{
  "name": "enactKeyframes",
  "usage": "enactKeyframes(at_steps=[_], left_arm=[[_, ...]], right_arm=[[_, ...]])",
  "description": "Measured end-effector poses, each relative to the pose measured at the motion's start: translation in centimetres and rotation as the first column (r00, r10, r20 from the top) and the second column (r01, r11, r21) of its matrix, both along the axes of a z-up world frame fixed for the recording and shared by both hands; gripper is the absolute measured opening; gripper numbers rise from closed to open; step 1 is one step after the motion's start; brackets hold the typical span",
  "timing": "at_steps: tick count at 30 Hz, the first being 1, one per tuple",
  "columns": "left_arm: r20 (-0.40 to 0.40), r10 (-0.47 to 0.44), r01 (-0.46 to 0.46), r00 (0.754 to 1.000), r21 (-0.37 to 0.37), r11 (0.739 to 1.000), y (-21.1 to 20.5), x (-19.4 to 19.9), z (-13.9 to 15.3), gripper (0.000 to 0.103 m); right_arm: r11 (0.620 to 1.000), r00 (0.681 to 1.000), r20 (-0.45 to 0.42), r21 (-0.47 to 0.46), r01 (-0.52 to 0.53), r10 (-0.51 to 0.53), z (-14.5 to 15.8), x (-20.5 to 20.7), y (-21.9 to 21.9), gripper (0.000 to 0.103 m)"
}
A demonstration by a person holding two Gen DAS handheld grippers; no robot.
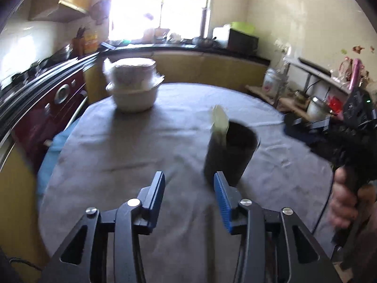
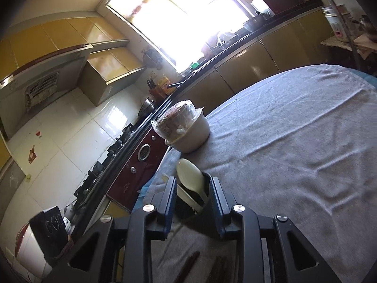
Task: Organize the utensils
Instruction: 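Grasp a dark chopstick with the right gripper while the left gripper grasps another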
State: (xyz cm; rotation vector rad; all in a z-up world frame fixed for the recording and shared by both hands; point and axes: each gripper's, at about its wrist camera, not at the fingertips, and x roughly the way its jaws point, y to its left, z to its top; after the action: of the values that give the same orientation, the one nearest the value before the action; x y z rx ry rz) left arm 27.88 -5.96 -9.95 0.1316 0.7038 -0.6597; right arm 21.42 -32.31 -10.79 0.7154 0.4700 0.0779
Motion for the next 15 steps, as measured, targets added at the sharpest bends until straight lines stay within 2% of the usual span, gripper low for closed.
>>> enactKeyframes(at_steps=[3, 7, 15], left_arm=[[-0.035, 0.033, -0.032, 0.999, 0.039, 0.999, 1.8, -1.4, -1.0, 0.049], [-0.098, 0.066, -0.056, 0.993, 0.102, 0.993, 2.9, -3.7, -2.9, 0.051], [-0.169, 0.096, -0.078, 0.981, 0.109, 0.991, 4.9, -7.2, -5.0, 0.051]], right_arm=[[0.999, 0.999, -0.046, -0.043, -0.012, 0.010, -0.1, -1.5, 0.8, 0.032], [0.994, 0.983, -0.180, -0.102, -0.041, 0.023, -1.3, -2.8, 2.5, 0.032], [0.986, 0.940, -0.337, -0.132, -0.106, 0.056, -4.0, -4.9, 5.3, 0.031]])
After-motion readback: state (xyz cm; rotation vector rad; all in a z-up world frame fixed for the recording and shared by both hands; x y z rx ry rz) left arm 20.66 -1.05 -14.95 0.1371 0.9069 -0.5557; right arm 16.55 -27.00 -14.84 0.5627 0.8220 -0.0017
